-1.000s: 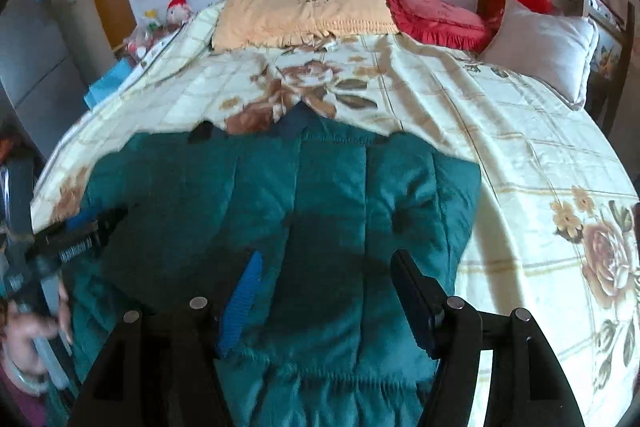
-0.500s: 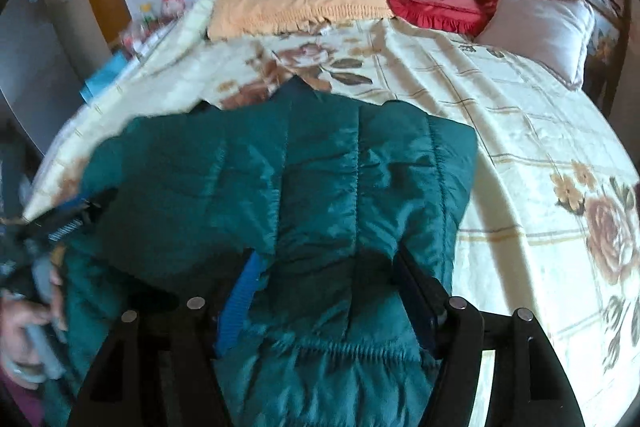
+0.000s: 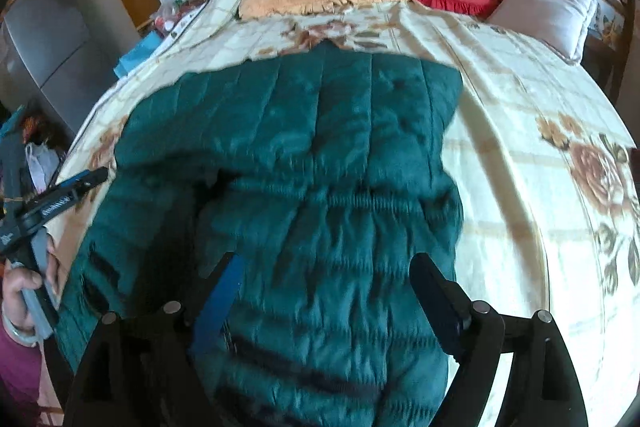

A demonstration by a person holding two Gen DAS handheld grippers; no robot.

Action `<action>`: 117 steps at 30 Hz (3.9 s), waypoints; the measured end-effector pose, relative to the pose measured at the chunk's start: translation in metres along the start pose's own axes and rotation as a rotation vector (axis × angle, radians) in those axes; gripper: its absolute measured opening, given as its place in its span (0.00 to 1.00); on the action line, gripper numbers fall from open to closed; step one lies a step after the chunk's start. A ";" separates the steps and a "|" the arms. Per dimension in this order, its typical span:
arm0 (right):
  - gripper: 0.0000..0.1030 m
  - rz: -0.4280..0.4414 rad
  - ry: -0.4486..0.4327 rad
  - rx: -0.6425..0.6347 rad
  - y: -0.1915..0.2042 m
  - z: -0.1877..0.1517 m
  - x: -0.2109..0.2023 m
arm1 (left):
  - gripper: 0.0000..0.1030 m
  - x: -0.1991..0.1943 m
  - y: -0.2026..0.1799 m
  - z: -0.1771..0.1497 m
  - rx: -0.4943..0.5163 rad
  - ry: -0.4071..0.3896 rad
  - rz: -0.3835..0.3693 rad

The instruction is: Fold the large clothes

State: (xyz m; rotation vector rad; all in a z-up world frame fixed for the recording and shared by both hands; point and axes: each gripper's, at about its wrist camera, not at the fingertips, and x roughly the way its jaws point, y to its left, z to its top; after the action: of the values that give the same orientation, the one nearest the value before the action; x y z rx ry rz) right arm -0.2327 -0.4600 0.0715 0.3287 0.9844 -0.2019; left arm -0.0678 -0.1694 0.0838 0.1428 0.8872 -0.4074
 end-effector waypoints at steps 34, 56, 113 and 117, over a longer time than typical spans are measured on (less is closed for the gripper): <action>0.85 0.020 0.155 0.120 -0.045 -0.150 -0.059 | 0.59 -0.066 0.084 -0.147 -0.134 0.211 -0.165; 0.63 0.249 0.180 0.114 -0.023 -0.173 -0.043 | 0.57 -0.064 0.076 -0.162 -0.064 0.277 -0.263; 0.18 0.123 -0.221 0.314 -0.096 0.139 0.014 | 0.12 0.031 0.041 0.126 -0.235 -0.124 -0.089; 0.18 0.109 -0.203 0.333 -0.101 0.147 0.035 | 0.12 0.049 0.038 0.129 -0.231 -0.104 -0.066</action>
State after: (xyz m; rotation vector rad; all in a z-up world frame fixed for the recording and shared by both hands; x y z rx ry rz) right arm -0.1306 -0.6075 0.0986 0.6521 0.7282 -0.2952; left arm 0.0683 -0.1856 0.1246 -0.1193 0.8309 -0.3679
